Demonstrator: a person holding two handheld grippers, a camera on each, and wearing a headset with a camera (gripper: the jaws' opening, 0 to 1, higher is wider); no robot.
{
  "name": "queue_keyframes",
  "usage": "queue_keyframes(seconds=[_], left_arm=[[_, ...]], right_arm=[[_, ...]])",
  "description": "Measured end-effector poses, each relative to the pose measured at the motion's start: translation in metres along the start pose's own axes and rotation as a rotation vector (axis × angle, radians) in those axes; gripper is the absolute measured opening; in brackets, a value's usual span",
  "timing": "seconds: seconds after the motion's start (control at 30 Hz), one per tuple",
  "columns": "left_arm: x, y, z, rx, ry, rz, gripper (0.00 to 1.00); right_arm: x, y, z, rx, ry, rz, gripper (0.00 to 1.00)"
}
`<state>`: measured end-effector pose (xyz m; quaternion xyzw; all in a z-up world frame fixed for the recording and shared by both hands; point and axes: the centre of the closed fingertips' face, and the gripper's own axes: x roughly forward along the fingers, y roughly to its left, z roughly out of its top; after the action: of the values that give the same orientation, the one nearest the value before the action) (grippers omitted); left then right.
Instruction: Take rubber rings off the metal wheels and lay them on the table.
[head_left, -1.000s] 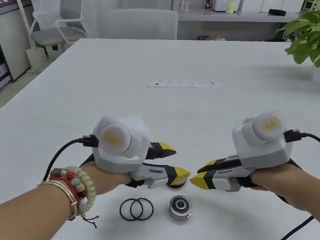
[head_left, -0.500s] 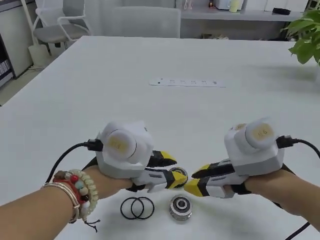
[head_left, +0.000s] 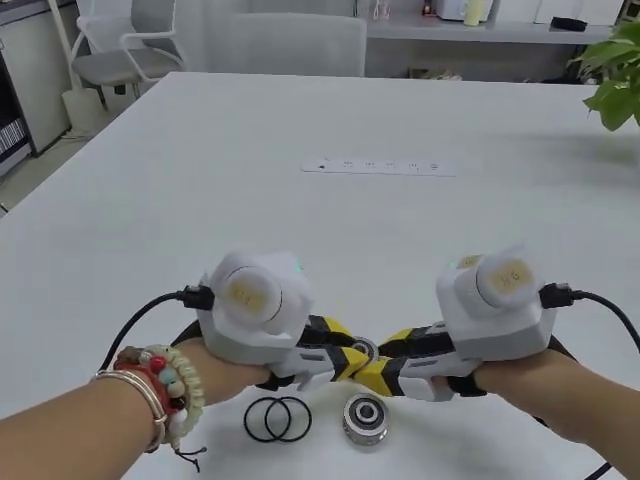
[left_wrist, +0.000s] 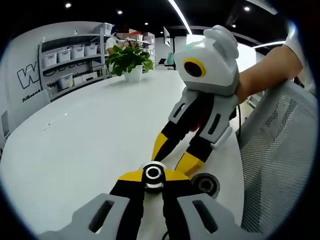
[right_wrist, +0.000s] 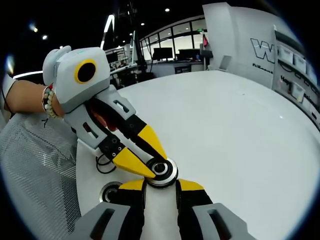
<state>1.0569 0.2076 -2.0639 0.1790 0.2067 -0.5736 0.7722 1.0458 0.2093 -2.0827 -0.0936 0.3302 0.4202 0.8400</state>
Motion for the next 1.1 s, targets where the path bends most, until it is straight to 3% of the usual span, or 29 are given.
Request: queue_keyframes(seconds=[0.2, 0.43, 0.5, 0.6, 0.73, 1.1], left_arm=[[0.000, 0.000, 0.000, -0.005, 0.000, 0.001, 0.08], [0.000, 0.000, 0.000, -0.009, 0.002, 0.003, 0.08], [0.000, 0.000, 0.000, -0.011, 0.001, 0.003, 0.08], [0.000, -0.001, 0.000, -0.011, -0.001, 0.004, 0.08], [0.001, -0.001, 0.000, -0.010, -0.001, 0.004, 0.08], [0.000, -0.001, 0.000, -0.010, -0.001, 0.005, 0.08]], right_arm=[[-0.005, 0.000, -0.002, -0.023, 0.006, 0.019, 0.15], [-0.006, 0.001, -0.003, 0.005, 0.006, 0.026, 0.13], [-0.005, 0.001, -0.003, 0.022, 0.010, 0.021, 0.14], [-0.001, 0.002, 0.001, 0.017, -0.006, 0.002, 0.24], [0.005, 0.001, 0.002, -0.058, 0.008, -0.034, 0.24], [-0.002, 0.000, -0.001, -0.056, 0.022, 0.015, 0.18]])
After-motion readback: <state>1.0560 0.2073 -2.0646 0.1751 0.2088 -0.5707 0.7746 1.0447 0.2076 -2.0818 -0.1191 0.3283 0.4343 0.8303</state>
